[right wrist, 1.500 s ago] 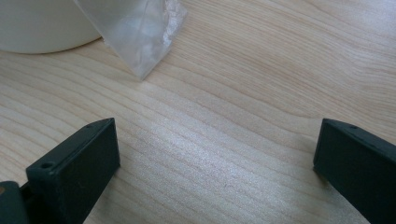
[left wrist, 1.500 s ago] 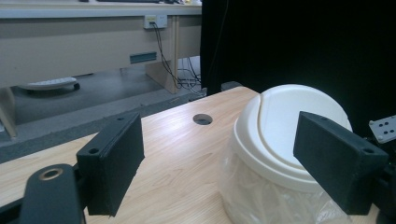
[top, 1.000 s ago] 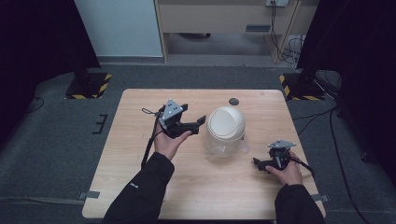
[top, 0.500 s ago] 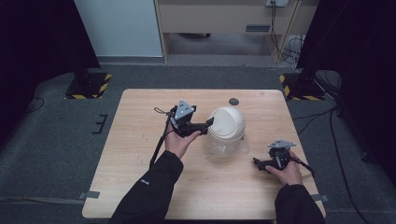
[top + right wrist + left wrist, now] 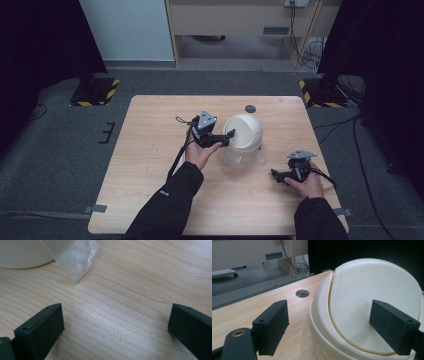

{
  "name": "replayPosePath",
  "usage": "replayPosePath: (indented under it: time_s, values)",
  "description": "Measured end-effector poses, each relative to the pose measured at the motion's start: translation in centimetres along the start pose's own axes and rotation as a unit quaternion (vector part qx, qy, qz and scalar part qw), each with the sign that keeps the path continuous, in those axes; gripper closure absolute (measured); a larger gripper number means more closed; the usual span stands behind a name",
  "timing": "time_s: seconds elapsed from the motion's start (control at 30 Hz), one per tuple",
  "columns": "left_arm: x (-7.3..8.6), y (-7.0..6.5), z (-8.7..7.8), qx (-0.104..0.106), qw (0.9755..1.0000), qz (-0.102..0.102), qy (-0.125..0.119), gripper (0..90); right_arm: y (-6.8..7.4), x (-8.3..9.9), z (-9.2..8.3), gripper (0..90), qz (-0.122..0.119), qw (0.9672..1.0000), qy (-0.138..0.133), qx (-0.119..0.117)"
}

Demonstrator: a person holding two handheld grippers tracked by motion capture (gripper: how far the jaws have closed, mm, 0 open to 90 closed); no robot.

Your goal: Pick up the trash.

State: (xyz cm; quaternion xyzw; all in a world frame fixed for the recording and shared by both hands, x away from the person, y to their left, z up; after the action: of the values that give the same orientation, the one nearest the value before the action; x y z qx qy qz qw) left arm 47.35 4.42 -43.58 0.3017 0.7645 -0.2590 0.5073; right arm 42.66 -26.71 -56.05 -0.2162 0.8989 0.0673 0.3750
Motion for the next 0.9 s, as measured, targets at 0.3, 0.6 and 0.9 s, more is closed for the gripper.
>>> replayPosePath:
  time_s: [0.3,0.6,0.9]
  values:
    - [0.7,-0.1,0.9,-0.002,0.9998,0.005,0.018,15.5,0.0,0.0,0.0,0.7,0.000,1.0000,0.000,0.000]
    - [1.3,-0.1,1.6,-0.007,0.9995,0.006,0.029,15.5,0.0,0.0,0.0,0.7,0.001,1.0000,0.000,0.000]
    - [1.5,-0.1,2.2,-0.011,0.9992,0.007,0.039,15.3,0.0,0.0,0.0,0.7,0.000,1.0000,0.000,0.000]
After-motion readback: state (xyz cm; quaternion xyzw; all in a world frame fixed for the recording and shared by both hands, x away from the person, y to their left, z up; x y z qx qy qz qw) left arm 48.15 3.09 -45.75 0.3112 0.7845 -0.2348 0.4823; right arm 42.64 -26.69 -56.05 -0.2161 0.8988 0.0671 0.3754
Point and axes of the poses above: each handheld gripper's, and its own axes: z roughly forward along the jaws, x roughly out of its underside, y roughly to its left, the point moved 3 cm from there along z, roughly forward along the jaws, and after that the axes turned 4 degrees about x, right-handed, at the moved point
